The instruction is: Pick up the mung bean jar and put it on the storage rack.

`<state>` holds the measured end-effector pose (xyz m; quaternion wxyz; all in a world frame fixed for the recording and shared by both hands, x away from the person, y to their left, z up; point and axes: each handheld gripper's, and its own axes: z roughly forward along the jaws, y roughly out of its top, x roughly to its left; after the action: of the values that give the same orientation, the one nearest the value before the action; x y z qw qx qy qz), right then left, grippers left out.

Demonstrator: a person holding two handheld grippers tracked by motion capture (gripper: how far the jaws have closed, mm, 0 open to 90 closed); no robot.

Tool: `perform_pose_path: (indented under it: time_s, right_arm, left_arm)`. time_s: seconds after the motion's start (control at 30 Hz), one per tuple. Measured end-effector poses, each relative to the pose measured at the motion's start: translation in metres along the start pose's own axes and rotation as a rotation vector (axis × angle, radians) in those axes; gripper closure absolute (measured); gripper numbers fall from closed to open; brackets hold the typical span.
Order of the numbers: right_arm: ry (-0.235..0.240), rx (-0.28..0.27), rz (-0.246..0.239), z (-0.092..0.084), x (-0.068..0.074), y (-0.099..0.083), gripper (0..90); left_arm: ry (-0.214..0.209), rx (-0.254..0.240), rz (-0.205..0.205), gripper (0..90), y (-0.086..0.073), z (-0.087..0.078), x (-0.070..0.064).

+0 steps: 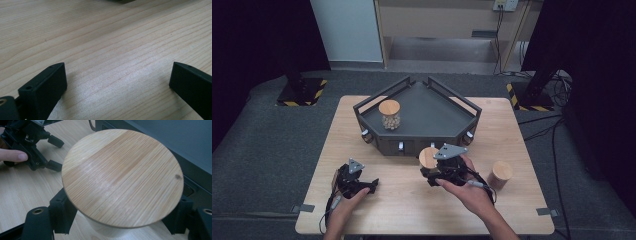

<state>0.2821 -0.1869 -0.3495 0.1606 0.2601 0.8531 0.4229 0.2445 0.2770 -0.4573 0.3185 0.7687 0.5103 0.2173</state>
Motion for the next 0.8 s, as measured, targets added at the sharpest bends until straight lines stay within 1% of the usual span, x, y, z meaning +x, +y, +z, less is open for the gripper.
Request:
perform_pose_path:
  time_s: [0.53,0.8]
  right_arm:
    - [-0.009,0.010,-0.009,0.000,0.001,0.013,25.5]
    - [-0.013,-0.003,-0.012,-0.004,-0.001,0.023,25.4]
  left_arm:
    - [0.002,0.000,-0.001,0.0,0.000,0.000,-0.001]
    - [0.002,0.000,-0.001,0.0,0.000,0.000,-0.001]
